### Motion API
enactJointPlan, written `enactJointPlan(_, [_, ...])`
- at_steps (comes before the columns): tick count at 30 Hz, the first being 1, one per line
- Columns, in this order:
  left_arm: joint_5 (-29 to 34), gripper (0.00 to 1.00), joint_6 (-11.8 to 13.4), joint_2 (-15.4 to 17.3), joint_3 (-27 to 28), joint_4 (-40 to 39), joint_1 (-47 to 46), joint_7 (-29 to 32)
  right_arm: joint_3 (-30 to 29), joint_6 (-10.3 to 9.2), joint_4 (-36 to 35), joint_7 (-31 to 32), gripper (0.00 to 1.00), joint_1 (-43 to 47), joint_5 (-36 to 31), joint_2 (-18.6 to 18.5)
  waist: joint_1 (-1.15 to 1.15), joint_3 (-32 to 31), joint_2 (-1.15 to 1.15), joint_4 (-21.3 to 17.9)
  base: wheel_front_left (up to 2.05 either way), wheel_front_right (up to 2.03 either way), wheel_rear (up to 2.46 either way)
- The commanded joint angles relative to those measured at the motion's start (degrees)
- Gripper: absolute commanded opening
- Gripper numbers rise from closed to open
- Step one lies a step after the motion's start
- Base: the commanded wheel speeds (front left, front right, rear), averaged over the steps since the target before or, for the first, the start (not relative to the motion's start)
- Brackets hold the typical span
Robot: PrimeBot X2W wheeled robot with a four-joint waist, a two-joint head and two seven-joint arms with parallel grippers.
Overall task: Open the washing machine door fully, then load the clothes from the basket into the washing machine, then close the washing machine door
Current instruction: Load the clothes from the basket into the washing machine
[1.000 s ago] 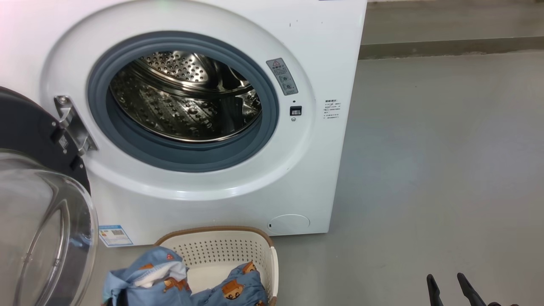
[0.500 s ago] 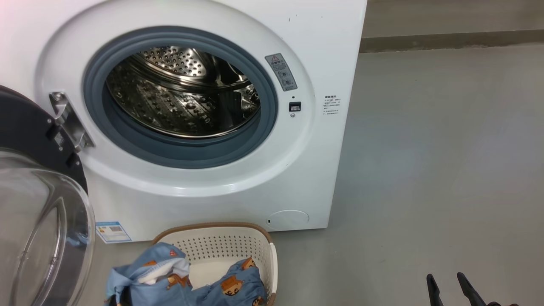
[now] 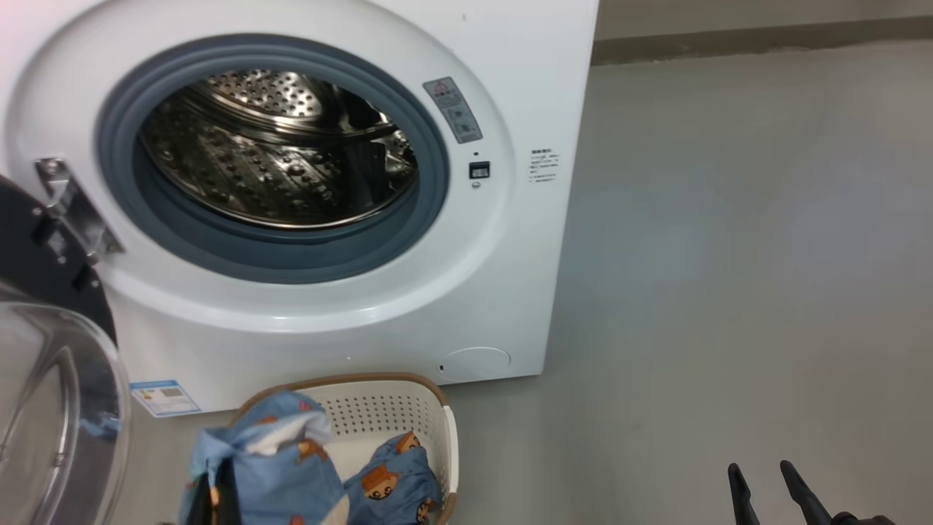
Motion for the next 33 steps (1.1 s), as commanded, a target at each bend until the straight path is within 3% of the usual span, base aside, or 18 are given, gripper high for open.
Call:
enactJointPlan(1, [-0.3,0.0,0.5,0.2,1.6,-0.9,-4.0,-0.5,1.5,0.09,-1.6,-0.4,1.0,-2.2,0.3,-0.8,0.0,1.3,0.0,-1.5,0.0,0.0,0.0])
enactJointPlan(10, [0.2,0.0,-0.5,0.4,4.8,1.8,-14.0,-0.5,2.3,0.09,-2.4,-0.4,1.0,-5.4,2.2,-0.8,0.0,7.6,0.0,-6.5,0.0,0.0,0.0])
enactJointPlan(19, [2.5,0.0,-2.0,4.3,11.2,8.0,-28.8,-0.5,4.3,0.09,-2.8,-0.4,1.0,-9.9,5.3,-0.8,0.0,15.7,0.0,-12.2,0.0,0.0,0.0])
enactJointPlan(33, [4.0,0.0,-3.1,9.1,15.4,20.3,-48.0,-0.5,6.4,0.09,-3.3,-0.4,1.0,-14.4,8.6,-0.8,0.0,25.5,0.0,-15.2,0.0,0.0,0.0])
